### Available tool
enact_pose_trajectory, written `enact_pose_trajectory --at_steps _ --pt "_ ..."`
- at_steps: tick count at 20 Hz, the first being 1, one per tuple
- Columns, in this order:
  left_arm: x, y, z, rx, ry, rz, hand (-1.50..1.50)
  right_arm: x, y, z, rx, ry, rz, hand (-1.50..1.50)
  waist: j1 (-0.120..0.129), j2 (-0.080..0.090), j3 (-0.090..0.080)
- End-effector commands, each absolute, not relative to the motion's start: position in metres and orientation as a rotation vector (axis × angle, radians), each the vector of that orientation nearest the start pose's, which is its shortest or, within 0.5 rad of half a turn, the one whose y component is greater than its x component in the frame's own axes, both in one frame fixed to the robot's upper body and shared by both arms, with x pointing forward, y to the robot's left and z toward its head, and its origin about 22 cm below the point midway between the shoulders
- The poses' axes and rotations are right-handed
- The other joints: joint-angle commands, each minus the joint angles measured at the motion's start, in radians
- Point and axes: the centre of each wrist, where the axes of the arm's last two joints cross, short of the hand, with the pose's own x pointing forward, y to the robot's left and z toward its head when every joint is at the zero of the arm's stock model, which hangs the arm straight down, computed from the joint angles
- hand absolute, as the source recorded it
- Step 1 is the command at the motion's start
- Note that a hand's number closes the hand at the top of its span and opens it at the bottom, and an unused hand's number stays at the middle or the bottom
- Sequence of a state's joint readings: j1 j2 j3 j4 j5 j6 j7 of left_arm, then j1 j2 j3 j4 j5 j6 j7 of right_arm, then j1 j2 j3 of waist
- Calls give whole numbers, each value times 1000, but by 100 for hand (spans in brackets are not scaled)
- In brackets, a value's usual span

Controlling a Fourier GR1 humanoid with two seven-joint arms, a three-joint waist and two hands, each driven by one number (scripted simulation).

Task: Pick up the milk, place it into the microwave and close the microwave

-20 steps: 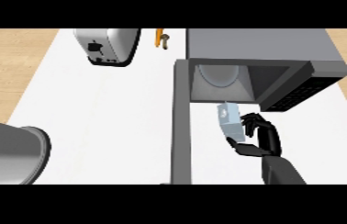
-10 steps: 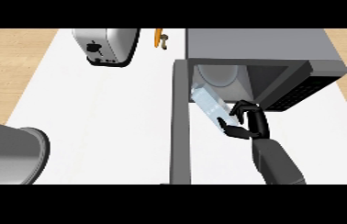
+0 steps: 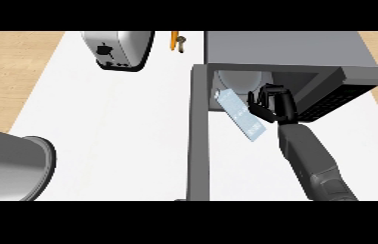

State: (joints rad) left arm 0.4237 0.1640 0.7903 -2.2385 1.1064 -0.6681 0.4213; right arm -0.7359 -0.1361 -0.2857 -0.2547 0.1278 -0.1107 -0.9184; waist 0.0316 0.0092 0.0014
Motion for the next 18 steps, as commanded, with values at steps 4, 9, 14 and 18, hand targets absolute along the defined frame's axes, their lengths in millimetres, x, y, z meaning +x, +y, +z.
enact_pose_trajectory --at_steps 4,9,14,18 --pt "71 393 143 -313 -1929 -25 -150 400 -250 -29 -254 -1840 180 150 27 9 1" --pt "93 406 143 -305 -1938 -43 -150 414 -254 -6 -248 -1829 214 150 35 19 1" --pt "99 399 143 -349 -1940 -68 -150 422 -265 10 -518 -1842 278 150 69 35 2" --pt "104 390 146 -356 -1938 -75 -150 425 -289 24 -567 -1821 248 150 74 44 5"
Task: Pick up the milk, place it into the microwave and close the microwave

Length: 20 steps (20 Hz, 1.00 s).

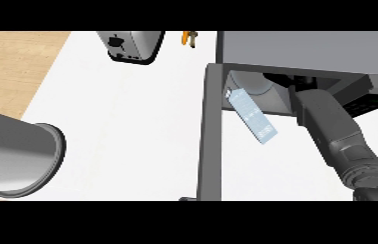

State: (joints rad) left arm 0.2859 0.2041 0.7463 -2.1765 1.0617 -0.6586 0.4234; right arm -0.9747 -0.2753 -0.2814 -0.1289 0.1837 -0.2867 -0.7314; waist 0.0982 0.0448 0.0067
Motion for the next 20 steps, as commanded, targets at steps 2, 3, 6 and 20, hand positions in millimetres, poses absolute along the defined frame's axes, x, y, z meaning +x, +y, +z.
enact_pose_trajectory --at_steps 2,3,6,20 --pt "103 396 139 -369 -1927 -69 -150 426 -285 26 -605 -1807 241 150 27 13 -1" --pt "111 401 150 -348 -1958 -75 -150 433 -283 39 -614 -1807 252 150 23 16 -1" --pt "117 406 149 -337 -1945 -92 -150 430 -284 32 -639 -1794 242 150 26 26 -1" --pt "125 396 149 -378 -1953 -121 -150 430 -310 45 -723 -1800 159 150 64 44 2"
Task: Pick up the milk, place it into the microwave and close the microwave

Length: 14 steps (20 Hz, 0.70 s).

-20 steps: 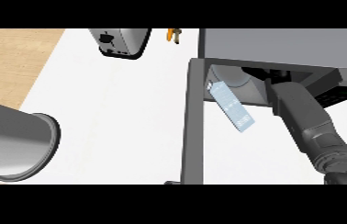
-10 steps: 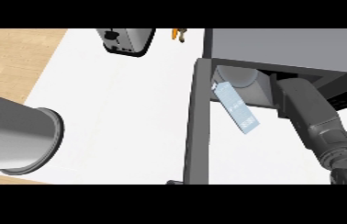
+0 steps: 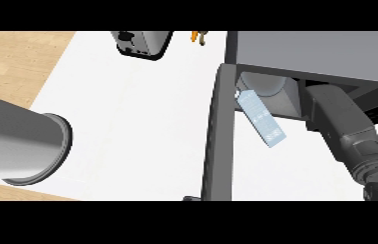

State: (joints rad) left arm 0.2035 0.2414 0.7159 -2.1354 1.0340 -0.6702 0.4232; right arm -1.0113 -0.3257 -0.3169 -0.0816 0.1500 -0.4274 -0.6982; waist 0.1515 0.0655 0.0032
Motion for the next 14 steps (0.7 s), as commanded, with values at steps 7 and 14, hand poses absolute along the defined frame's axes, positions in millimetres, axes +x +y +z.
enact_pose_trajectory --at_steps 7,14 --pt "127 400 154 -326 -1948 -153 -150 431 -315 50 -740 -1804 143 150 21 28 6" --pt "128 398 153 -315 -1940 -184 -150 430 -323 54 -766 -1790 127 150 41 38 6"
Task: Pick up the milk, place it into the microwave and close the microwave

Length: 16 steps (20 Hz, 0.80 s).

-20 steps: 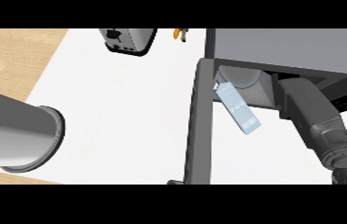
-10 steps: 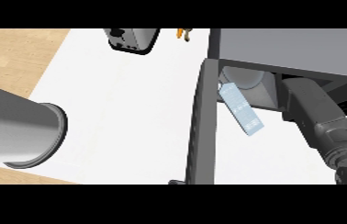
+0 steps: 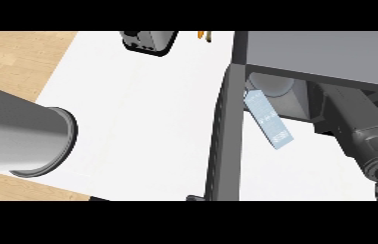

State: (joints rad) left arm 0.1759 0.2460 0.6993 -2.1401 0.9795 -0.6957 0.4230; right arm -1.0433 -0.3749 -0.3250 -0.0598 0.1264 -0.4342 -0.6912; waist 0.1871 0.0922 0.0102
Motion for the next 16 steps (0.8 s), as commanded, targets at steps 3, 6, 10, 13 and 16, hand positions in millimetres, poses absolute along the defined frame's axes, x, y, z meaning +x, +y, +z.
enact_pose_trajectory --at_steps 3,6,10,13,16 --pt "128 396 150 -323 -1940 -189 -150 427 -332 54 -763 -1781 124 150 6 12 -1" --pt "133 396 153 -315 -1941 -192 -150 441 -303 68 -668 -1864 82 -150 1 5 2" --pt "135 395 148 -325 -1927 -197 -150 444 -277 59 -488 -1841 181 -150 16 3 -3" --pt "140 397 150 -324 -1917 -221 -150 448 -274 69 -561 -1786 297 -150 17 0 -7" --pt "142 393 151 -322 -1923 -224 -150 452 -255 69 -590 -1776 284 -150 17 -3 -6"
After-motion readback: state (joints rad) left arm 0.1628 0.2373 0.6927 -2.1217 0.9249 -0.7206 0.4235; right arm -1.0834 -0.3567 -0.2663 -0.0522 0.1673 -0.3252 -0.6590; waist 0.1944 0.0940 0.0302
